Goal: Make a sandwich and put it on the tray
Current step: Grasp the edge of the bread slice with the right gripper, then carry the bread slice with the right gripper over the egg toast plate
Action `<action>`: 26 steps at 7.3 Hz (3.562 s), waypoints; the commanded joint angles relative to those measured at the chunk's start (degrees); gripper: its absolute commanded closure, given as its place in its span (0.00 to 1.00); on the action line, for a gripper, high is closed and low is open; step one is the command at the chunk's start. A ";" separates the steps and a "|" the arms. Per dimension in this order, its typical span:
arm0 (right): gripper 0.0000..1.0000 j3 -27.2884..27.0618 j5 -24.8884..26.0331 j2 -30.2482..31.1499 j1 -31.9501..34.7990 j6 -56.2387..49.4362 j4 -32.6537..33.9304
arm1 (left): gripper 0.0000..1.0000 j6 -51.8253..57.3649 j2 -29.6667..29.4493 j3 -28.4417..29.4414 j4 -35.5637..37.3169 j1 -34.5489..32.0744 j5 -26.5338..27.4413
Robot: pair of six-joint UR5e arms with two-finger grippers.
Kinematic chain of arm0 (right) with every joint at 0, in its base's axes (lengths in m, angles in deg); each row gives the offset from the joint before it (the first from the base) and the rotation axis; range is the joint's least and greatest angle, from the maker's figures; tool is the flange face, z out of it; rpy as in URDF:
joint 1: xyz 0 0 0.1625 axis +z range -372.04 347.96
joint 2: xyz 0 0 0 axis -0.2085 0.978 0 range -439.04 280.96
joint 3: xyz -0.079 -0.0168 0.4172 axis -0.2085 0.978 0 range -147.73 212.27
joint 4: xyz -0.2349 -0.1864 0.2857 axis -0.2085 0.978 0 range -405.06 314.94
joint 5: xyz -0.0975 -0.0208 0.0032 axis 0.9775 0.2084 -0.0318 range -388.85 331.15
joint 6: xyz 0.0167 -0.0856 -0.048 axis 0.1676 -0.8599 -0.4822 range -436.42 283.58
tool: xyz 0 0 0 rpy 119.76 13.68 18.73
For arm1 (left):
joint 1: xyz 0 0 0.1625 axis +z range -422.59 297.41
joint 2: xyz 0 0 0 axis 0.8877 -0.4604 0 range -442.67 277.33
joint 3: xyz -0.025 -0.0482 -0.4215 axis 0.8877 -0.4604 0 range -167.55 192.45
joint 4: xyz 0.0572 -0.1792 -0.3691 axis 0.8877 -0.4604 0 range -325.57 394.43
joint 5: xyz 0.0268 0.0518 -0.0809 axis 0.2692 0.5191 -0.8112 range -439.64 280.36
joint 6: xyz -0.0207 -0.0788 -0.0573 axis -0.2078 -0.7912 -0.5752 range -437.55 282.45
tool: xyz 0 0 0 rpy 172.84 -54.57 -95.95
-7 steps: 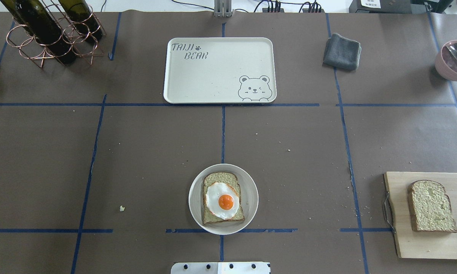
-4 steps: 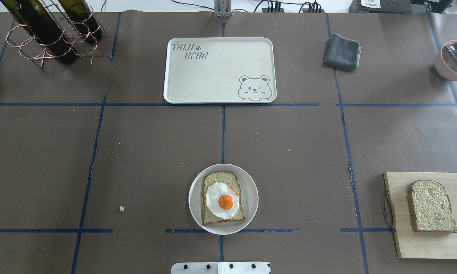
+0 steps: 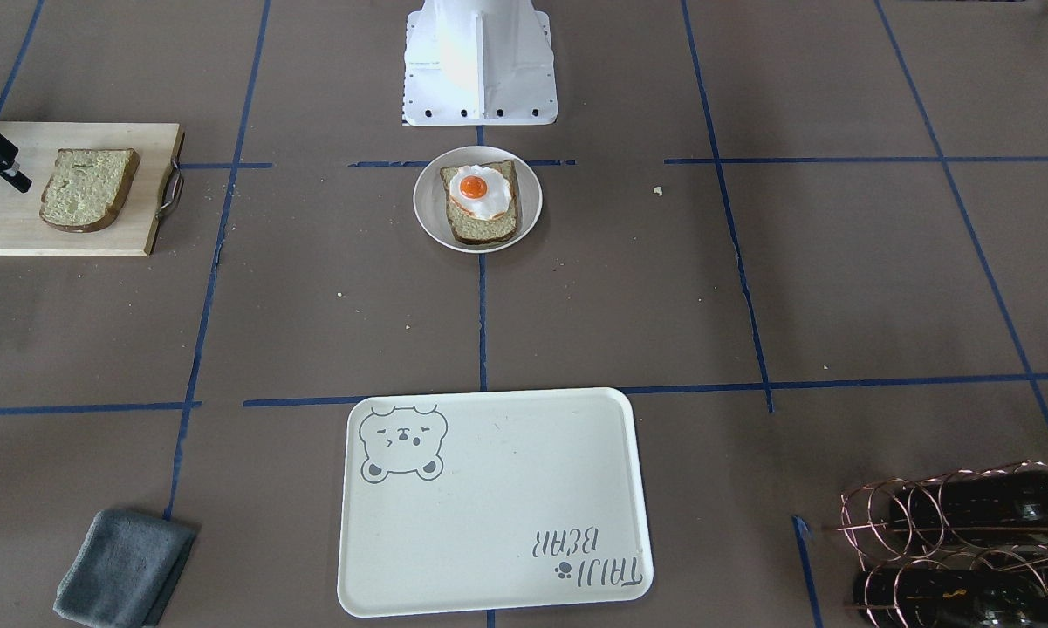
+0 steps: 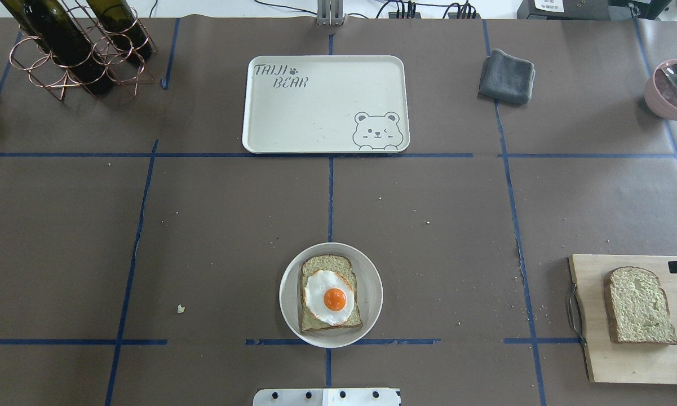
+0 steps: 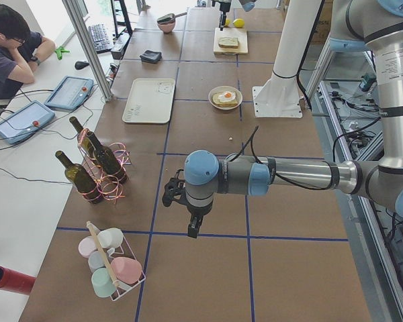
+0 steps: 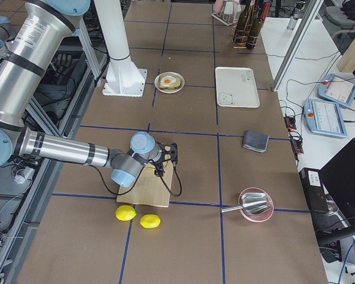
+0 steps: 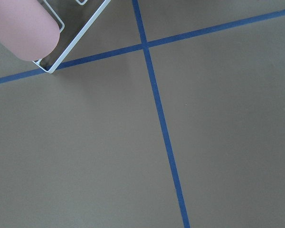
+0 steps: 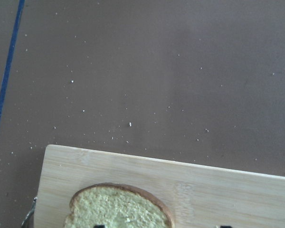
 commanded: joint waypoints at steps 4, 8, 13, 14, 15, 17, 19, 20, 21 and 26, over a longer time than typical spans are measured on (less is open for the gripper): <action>0.23 2.58 1.47 -0.79 -5.76 1.15 -0.53 | 0.00 -0.08 -0.09 -0.05 0.00 0.01 -0.09; 0.42 3.20 2.00 -1.75 -6.29 1.76 -0.62 | 0.00 0.00 -0.09 -0.05 0.00 -0.07 0.00; 1.00 2.94 1.91 -2.11 -6.73 1.33 -1.06 | 0.00 0.00 -0.09 -0.05 0.00 -0.07 0.00; 1.00 2.94 1.83 -2.11 -6.73 0.71 -1.93 | 0.00 0.00 -0.09 -0.05 0.00 -0.16 -0.09; 1.00 2.59 1.39 -2.11 -6.82 0.71 -2.03 | 0.00 0.00 -0.09 -0.05 0.00 -0.34 0.00; 1.00 -1.78 -1.93 -2.37 -6.73 1.32 -2.03 | 0.00 0.00 -0.09 -0.49 0.00 -0.60 0.00; 1.00 -5.31 -5.99 -4.64 -5.50 2.02 -1.51 | 0.00 0.00 -0.09 -0.40 0.00 -0.60 0.00; 1.00 -6.63 -6.00 -7.79 -5.59 6.20 -1.41 | 0.00 0.00 -0.09 -0.31 0.00 -0.60 0.00; 1.00 -6.73 -6.17 -12.17 -5.67 9.99 -0.98 | 0.00 0.00 0.00 -0.31 0.00 -0.69 0.00; 1.00 -6.90 -1.63 -42.66 -17.85 17.76 19.90 | 0.00 0.00 0.18 -0.31 0.00 -0.78 0.00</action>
